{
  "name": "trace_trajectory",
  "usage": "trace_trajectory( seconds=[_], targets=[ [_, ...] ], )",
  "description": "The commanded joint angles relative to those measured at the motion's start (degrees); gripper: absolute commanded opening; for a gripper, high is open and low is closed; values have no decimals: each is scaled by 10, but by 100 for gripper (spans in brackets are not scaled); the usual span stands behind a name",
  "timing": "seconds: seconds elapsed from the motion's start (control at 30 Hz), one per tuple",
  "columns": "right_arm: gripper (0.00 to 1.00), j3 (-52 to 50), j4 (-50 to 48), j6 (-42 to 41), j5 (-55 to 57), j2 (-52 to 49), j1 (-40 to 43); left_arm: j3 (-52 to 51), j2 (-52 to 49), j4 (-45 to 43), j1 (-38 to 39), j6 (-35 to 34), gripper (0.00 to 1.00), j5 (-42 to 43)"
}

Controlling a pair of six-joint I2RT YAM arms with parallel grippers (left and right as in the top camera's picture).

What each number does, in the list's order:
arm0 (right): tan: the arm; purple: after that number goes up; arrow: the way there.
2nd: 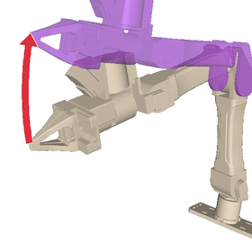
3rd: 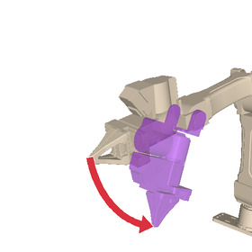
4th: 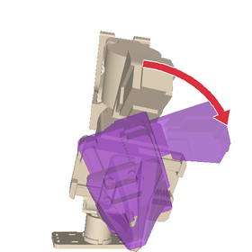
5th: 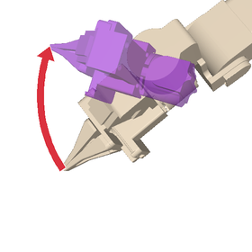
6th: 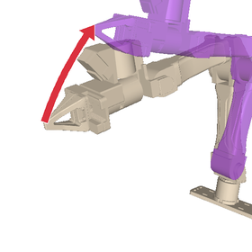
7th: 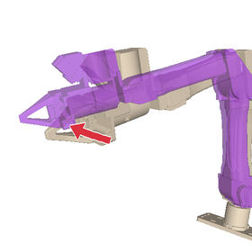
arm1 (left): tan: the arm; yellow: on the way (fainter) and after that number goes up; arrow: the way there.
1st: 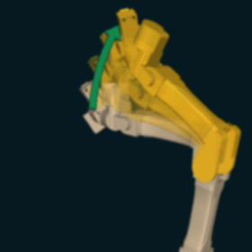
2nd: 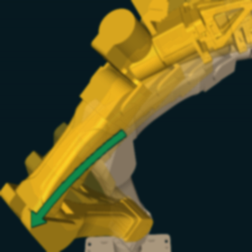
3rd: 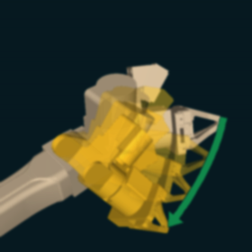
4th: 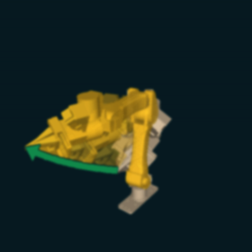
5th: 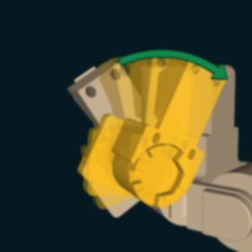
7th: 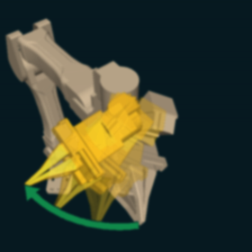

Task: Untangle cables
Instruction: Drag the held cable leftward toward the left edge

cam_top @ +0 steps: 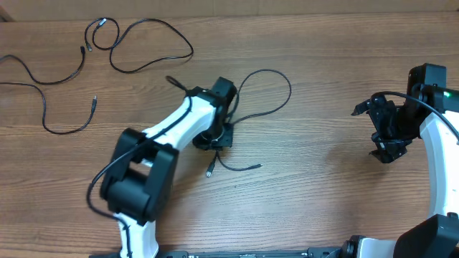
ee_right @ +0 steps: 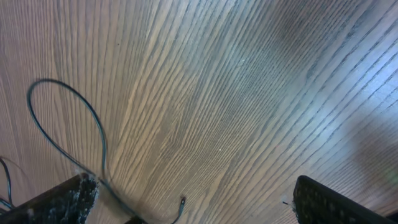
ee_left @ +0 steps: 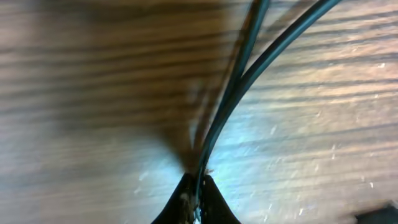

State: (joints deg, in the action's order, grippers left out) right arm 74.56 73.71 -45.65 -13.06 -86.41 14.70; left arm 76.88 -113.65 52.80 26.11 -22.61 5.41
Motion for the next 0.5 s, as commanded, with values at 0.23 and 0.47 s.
trace_trajectory(
  seconds=[0.23,0.47],
  targets=[
    [100,4,-1,-3,6,3,2,2,257,20,-81,-23,4,6],
    [100,4,-1,-3,6,3,2,2,345,35,-114,-5,4,6]
  ],
)
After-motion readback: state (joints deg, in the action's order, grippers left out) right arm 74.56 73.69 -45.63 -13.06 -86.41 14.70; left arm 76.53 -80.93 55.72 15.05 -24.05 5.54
